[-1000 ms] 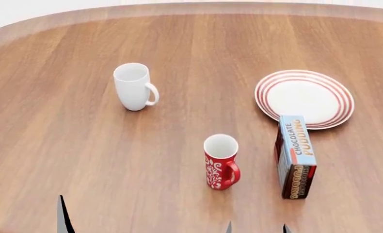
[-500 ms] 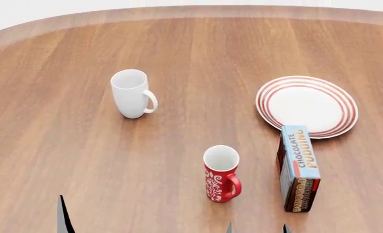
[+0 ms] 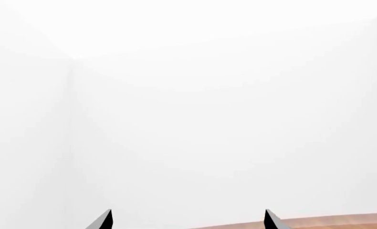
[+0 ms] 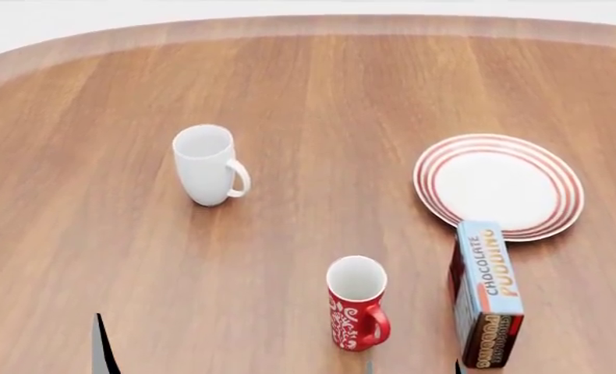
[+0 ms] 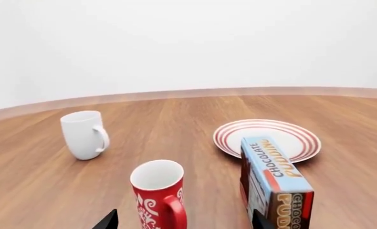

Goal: Pick up the red mug and put it on the plate

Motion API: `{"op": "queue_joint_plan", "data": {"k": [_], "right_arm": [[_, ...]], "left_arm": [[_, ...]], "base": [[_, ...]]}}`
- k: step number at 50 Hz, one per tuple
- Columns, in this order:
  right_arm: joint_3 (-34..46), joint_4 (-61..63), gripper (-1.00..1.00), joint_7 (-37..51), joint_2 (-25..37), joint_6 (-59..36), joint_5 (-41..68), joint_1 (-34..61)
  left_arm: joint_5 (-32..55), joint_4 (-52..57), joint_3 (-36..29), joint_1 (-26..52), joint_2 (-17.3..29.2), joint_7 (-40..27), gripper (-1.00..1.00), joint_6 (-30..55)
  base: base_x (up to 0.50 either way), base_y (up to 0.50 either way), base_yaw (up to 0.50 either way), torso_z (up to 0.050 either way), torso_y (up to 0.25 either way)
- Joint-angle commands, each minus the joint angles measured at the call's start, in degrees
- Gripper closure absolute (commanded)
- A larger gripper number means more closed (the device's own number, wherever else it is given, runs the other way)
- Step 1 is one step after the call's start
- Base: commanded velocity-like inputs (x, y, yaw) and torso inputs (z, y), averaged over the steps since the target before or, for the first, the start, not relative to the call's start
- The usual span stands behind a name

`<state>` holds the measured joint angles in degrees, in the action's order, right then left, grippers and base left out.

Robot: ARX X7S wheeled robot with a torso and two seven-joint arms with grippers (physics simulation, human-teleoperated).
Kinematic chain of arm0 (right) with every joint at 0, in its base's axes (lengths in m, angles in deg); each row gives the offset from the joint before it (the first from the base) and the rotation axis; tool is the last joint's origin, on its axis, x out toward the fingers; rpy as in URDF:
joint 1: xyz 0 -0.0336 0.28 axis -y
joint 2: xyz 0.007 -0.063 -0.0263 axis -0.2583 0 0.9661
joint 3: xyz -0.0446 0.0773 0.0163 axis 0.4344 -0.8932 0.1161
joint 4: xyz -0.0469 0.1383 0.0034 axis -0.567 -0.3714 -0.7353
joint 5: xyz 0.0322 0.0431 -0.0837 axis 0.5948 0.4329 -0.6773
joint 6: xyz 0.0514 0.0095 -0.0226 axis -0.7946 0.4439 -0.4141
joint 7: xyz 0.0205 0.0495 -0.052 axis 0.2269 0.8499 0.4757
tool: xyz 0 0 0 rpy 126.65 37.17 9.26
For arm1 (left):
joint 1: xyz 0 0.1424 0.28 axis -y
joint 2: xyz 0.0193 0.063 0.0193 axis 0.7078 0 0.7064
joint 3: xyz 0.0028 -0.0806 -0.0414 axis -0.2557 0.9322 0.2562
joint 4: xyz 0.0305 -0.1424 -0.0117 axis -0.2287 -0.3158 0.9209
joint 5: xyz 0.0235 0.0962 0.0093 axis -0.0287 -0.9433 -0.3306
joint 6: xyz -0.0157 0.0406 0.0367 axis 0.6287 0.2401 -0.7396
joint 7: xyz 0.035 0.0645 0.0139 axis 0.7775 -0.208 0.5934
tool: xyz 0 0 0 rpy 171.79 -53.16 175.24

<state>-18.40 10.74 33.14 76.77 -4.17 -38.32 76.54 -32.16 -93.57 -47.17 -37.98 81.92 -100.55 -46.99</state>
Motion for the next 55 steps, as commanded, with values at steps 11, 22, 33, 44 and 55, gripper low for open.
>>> {"op": "queue_joint_plan", "data": {"k": [11,22,33,44,55], "right_arm": [[0.5,0.2,-1.0,0.5,0.4,0.1,0.4,0.0],[0.7,-0.3,-1.0,0.5,0.5,0.6,0.6,0.2],[0.9,-0.8,-1.0,0.6,0.6,0.9,0.8,0.4],[1.1,-0.2,-1.0,1.0,0.9,0.8,1.0,0.2],[1.4,-0.2,-1.0,1.1,1.0,0.9,1.2,0.2]], "left_arm": [[-0.1,0.0,-0.5,0.1,0.3,-0.7,-1.0,-0.1],[-0.1,0.0,-0.8,0.2,0.5,-1.0,-1.0,-0.1],[0.0,-0.1,-1.1,0.3,0.7,-1.2,-1.0,-0.1],[-0.2,-0.1,-1.3,0.4,0.8,-1.6,-1.0,-0.3],[-0.2,-0.1,-1.5,0.4,1.0,-1.9,-1.0,-0.3]], "base": [[0.14,0.0,0.0,0.0,0.0],[0.14,0.0,0.0,0.0,0.0],[0.14,0.0,0.0,0.0,0.0],[0.14,0.0,0.0,0.0,0.0],[0.14,0.0,0.0,0.0,0.0]]}}
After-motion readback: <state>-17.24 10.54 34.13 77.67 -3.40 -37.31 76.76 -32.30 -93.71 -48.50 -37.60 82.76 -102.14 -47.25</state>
